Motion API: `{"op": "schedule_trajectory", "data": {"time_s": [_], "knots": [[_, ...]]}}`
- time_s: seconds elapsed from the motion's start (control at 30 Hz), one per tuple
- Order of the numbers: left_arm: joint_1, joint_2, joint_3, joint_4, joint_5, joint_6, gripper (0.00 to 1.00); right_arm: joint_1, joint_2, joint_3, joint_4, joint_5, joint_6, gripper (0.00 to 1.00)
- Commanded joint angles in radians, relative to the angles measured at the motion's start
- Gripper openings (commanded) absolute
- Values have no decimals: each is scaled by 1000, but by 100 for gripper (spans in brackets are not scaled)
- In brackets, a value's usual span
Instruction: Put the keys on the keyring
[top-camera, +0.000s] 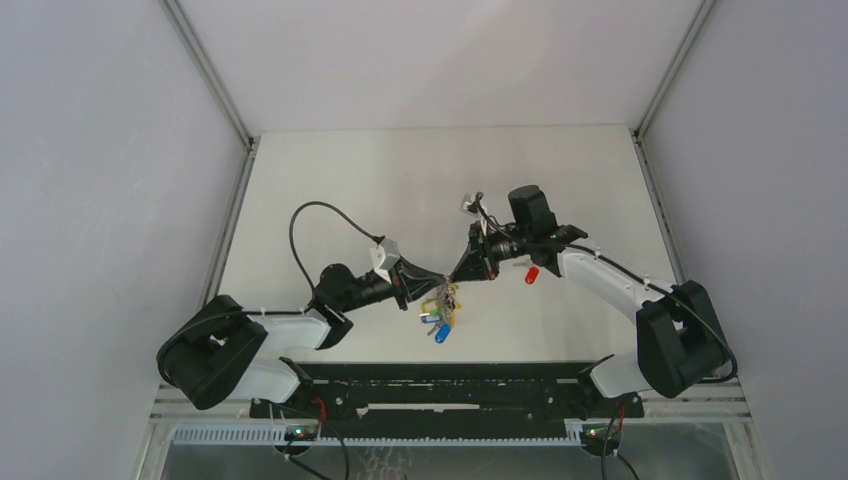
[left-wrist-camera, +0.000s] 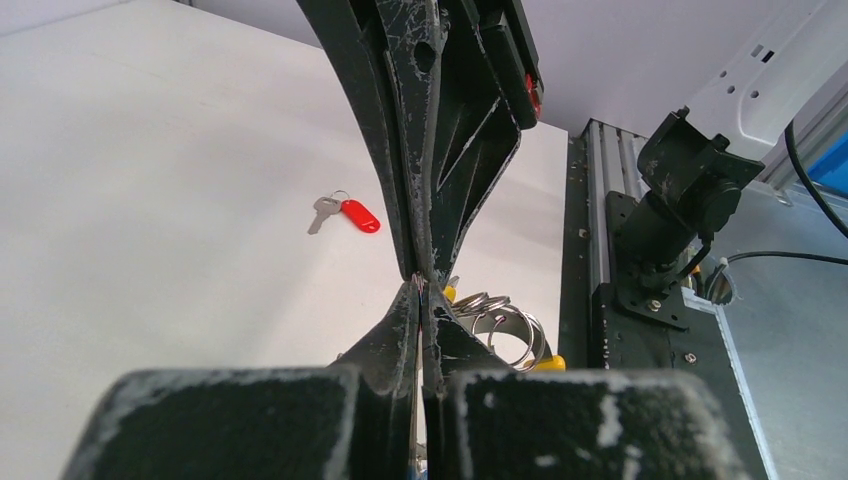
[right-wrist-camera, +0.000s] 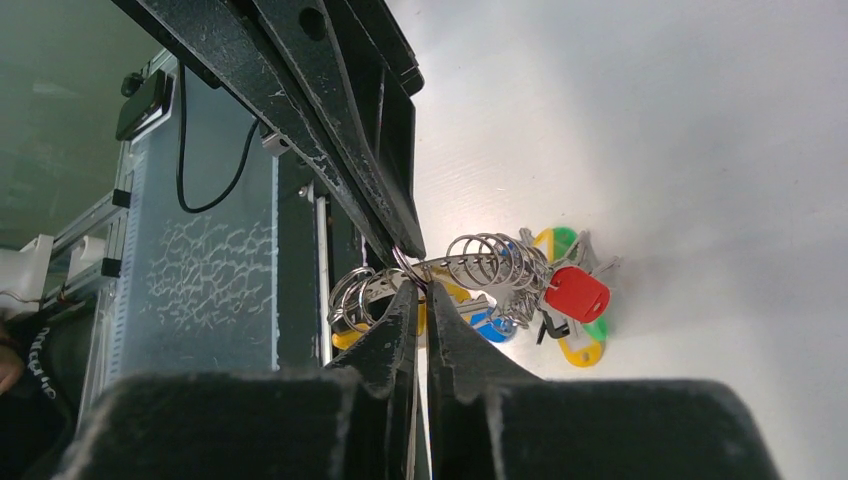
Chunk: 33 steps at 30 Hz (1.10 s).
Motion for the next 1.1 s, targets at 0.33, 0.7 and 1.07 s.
{"op": "schedule_trajectory", "data": {"time_s": [0.33,0.7,1.07], "knots": [[-3,-22,-27,135,-38,-34,0,-13,10,3,-69,31,-11,0],[-1,-14,-28,145,-37,-41,0,-2,-41,3,-96,104,-36,2],[-2,-10,-26,146,-24,-45,0,3,-166,-40,75,65,-179,24]]}}
